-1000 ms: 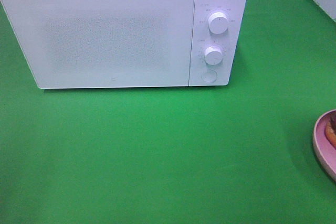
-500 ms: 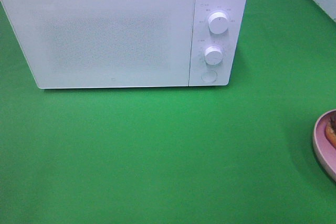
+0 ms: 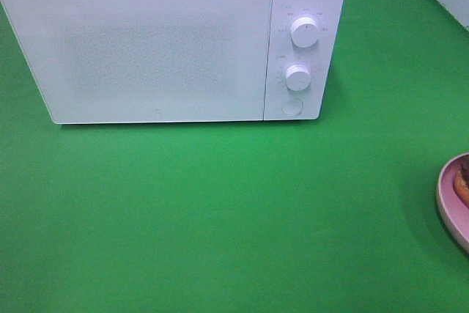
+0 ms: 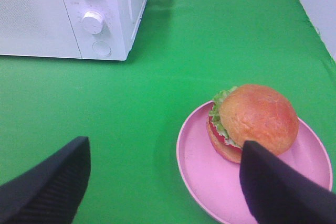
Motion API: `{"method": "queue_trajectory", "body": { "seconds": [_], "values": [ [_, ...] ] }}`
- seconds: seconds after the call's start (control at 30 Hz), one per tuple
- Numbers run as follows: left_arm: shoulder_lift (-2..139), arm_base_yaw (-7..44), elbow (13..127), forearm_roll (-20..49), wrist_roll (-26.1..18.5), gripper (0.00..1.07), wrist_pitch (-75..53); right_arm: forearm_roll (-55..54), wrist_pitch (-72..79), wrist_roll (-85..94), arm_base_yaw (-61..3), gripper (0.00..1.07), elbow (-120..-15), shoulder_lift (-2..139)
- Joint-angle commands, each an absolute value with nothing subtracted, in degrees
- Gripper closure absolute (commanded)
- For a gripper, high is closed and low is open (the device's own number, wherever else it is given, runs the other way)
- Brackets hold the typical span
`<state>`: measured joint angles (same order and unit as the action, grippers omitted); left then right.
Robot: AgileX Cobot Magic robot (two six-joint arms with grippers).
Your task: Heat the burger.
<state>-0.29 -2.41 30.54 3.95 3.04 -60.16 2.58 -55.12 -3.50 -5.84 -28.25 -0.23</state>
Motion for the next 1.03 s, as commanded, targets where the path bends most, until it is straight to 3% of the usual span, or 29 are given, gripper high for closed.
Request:
{"method": "queue_trajectory", "body": {
  "seconds": [0.03, 0.17, 1.03],
  "values": [
    [-1.55, -2.64, 30.54, 4.01, 3.04, 0.07, -59.7, 2.64, -54.83, -4.01, -5.44, 0.32, -28.25, -1.78],
    [-1.55, -2.64, 29.51, 5.04, -1.03, 0.07, -61.25, 2.64, -54.83, -4.01, -5.44, 0.32, -28.25, -1.78],
    [-1.55, -2.64, 29.51, 4.81, -1.49, 0.07, -61.25, 2.98, -54.83, -4.64, -5.44, 0.33, -28.25, -1.78]
  ]
}}
